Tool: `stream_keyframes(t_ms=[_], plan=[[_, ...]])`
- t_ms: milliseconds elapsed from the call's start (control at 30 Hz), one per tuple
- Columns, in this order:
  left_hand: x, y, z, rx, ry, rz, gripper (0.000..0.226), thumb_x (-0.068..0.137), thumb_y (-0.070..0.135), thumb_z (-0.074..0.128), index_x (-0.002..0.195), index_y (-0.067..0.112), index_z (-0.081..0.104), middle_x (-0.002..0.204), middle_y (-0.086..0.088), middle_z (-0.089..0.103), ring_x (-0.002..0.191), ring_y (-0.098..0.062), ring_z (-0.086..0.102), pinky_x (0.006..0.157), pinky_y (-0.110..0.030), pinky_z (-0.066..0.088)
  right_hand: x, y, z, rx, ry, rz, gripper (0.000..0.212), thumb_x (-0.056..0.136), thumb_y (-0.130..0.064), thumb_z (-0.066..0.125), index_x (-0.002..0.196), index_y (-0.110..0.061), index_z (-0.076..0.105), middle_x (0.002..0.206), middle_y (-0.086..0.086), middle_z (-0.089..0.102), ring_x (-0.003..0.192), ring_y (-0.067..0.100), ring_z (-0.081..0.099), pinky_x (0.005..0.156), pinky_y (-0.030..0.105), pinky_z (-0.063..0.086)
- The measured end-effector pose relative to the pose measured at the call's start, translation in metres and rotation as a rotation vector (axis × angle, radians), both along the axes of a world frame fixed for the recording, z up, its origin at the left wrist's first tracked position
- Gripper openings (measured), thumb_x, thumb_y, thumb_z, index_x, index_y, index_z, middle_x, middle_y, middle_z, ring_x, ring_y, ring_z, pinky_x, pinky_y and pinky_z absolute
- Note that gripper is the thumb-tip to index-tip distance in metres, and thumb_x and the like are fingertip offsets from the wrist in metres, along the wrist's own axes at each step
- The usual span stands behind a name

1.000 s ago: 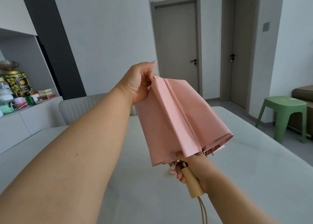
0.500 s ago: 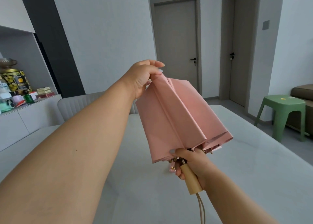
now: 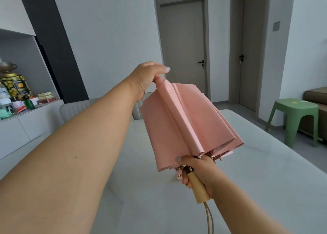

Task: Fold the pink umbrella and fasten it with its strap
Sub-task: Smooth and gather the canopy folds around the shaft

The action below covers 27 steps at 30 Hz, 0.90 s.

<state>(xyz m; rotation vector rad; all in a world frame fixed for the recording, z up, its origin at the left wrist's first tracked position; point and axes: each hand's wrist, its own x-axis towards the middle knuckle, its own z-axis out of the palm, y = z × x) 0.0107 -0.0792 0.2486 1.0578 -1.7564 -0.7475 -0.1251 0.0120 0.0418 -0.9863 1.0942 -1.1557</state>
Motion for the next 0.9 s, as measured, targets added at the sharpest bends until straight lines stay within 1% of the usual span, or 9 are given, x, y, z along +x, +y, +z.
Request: stream_keyframes(t_ms=[67,133,267,333,400,500,667,767,900], plan=[[0.0,0.0,0.002,-0.04,-0.102,0.035,0.02,0.082,0.004,0.06,0.098,0.013,0.066,0.069,0.003,0.056,0.064,-0.007,0.052,0.063,-0.014,0.043,0.0,0.0,0.0,0.004,-0.004,-0.009,0.034,0.079,-0.013,0.071,0.1,0.013,0.061,0.063,0.024,0.059,0.044,0.027,0.051,0.044,0.027,0.046],[0.004,-0.003,0.004,-0.044,-0.133,0.081,0.028,0.079,-0.001,0.053,0.1,0.012,0.067,0.075,0.001,0.055,0.071,-0.01,0.05,0.065,-0.017,0.04,0.001,-0.001,0.0,0.003,0.002,-0.011,0.033,0.079,-0.013,0.07,0.098,0.012,0.061,0.068,0.027,0.059,0.046,0.028,0.051,0.045,0.028,0.046],[0.008,-0.004,0.001,-0.011,-0.235,0.095,0.018,0.086,0.023,0.062,0.099,0.012,0.068,0.073,0.001,0.054,0.069,-0.014,0.047,0.065,-0.024,0.037,0.001,0.0,0.0,0.001,0.022,-0.016,0.027,0.08,-0.014,0.07,0.092,0.009,0.062,0.067,0.026,0.059,0.048,0.028,0.051,0.045,0.029,0.046],[0.008,-0.002,-0.002,-0.007,-0.278,0.08,0.014,0.082,0.012,0.064,0.094,0.016,0.07,0.073,0.003,0.055,0.066,-0.01,0.048,0.063,-0.023,0.039,0.002,-0.001,-0.001,0.004,0.029,-0.021,0.031,0.079,-0.014,0.07,0.097,0.009,0.061,0.068,0.027,0.06,0.05,0.029,0.051,0.046,0.029,0.046],[0.013,-0.003,0.0,0.045,-0.208,0.069,0.025,0.078,0.001,0.056,0.088,0.019,0.07,0.068,0.003,0.052,0.061,-0.011,0.044,0.061,-0.024,0.038,0.002,-0.001,-0.001,0.0,0.031,-0.021,0.03,0.081,-0.013,0.07,0.1,0.007,0.06,0.07,0.027,0.06,0.049,0.029,0.051,0.046,0.029,0.046],[0.024,-0.005,-0.001,0.17,-0.024,-0.017,0.027,0.079,0.0,0.049,0.088,0.017,0.068,0.059,0.003,0.046,0.056,-0.011,0.039,0.061,-0.025,0.038,0.002,0.001,0.002,-0.017,0.036,-0.008,0.021,0.082,-0.013,0.068,0.094,0.003,0.062,0.071,0.027,0.059,0.048,0.028,0.051,0.046,0.029,0.047],[0.029,-0.005,-0.006,0.2,0.087,-0.087,0.018,0.084,0.009,0.052,0.09,0.017,0.067,0.07,0.0,0.051,0.062,-0.012,0.045,0.064,-0.026,0.044,0.002,0.003,0.003,-0.018,0.072,-0.008,0.017,0.083,-0.012,0.068,0.086,0.004,0.062,0.057,0.022,0.058,0.043,0.026,0.049,0.046,0.029,0.047],[0.02,0.0,-0.013,0.175,0.113,0.049,0.006,0.088,0.025,0.061,0.084,0.02,0.061,0.082,0.0,0.052,0.067,-0.015,0.052,0.063,-0.027,0.047,0.003,0.003,0.002,-0.021,0.086,-0.028,0.018,0.082,-0.013,0.068,0.084,0.004,0.063,0.051,0.02,0.058,0.042,0.027,0.049,0.046,0.028,0.046],[0.002,-0.001,-0.04,0.134,-0.001,0.271,0.058,0.052,0.054,0.071,0.093,0.014,0.061,0.094,0.002,0.063,0.078,-0.022,0.063,0.081,-0.039,0.056,0.004,0.003,0.004,-0.028,0.113,-0.06,0.015,0.083,-0.012,0.067,0.082,0.002,0.064,0.05,0.015,0.058,0.041,0.024,0.051,0.045,0.028,0.047]])
